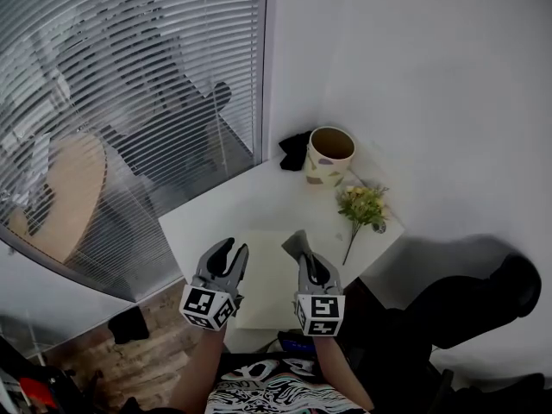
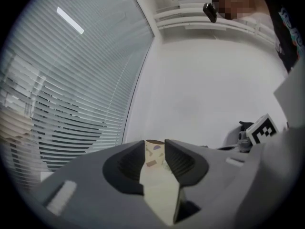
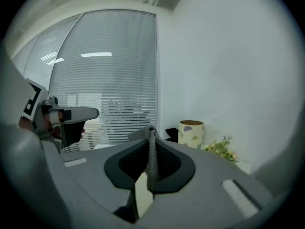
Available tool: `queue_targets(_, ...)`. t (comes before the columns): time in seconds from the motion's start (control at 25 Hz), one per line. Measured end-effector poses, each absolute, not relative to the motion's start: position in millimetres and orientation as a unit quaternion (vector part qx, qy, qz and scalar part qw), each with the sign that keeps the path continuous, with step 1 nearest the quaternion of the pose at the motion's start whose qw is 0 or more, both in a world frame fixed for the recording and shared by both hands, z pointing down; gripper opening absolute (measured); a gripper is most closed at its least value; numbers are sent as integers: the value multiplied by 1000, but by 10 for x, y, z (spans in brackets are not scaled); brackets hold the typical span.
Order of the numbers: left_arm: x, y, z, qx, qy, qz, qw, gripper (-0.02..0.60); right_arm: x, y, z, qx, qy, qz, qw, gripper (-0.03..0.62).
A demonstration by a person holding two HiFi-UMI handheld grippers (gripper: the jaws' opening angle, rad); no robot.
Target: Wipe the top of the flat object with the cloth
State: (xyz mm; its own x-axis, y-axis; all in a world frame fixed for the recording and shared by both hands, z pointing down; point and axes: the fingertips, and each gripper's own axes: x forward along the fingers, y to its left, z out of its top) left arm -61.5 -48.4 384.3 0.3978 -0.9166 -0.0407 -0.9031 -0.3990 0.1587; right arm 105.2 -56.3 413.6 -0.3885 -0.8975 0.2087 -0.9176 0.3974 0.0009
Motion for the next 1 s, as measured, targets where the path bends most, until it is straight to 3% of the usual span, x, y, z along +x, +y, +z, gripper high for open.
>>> queue_targets(1.0,-625,-486,3892,830,-552,-50,59,166,1070,-545,4186,545,-831,57,99,18)
